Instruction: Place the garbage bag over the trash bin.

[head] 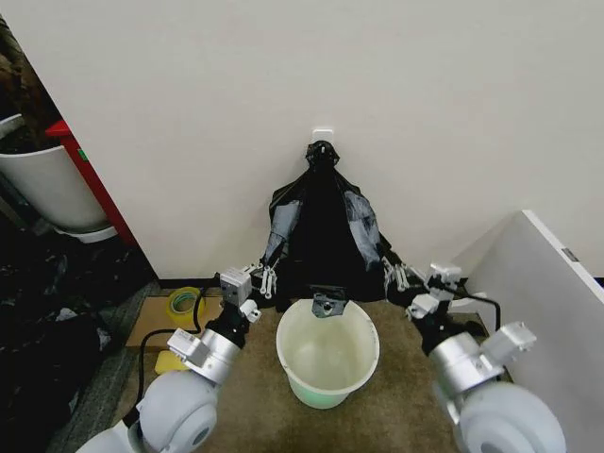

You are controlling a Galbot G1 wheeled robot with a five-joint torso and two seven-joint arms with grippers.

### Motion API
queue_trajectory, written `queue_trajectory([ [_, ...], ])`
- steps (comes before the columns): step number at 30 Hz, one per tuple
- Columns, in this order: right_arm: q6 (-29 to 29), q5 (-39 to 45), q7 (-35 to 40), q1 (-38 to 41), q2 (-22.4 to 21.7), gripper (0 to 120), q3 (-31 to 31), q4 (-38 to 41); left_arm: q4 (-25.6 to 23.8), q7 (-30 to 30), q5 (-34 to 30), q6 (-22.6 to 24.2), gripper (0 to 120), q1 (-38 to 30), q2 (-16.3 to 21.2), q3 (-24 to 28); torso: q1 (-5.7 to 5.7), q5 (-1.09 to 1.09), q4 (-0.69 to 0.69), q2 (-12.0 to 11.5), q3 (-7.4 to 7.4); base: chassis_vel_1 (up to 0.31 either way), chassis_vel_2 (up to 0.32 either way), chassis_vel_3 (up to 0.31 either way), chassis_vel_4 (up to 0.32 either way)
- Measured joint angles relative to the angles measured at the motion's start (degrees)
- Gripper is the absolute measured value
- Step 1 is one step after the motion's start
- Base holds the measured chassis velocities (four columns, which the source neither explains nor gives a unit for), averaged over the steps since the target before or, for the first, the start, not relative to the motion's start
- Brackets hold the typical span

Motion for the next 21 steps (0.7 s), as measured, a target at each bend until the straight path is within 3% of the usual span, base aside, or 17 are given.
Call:
queue_trajectory([
  [7, 0.29, 0.14, -0.04, -3.47, 1.22, 0, -0.33, 0.76, 0.53, 0.63, 0.12, -0.49, 0, 1.14, -0.22, 0.94, 0.0, -0.01, 0.0, 0.0, 0.0, 0.0, 0.0, 0.0, 0.0],
  [16, 3.28, -0.98, -0.6, -5.03, 3.02, 0, -1.04, -3.08, 7.09, 0.97, 2.04, -2.2, 0, -0.55, -3.83, 4.45, 0.01, -0.01, 0.0, 0.0, 0.01, 0.0, 0.0, 0.0, 0.0],
  [21, 3.93, 0.2, -0.81, -1.93, 5.02, 0, -2.24, -4.9, 9.77, 0.8, 2.79, -2.72, 0, -3.41, -6.13, 5.49, 0.01, -0.01, 0.0, 0.0, 0.01, 0.0, 0.0, 0.0, 0.0],
])
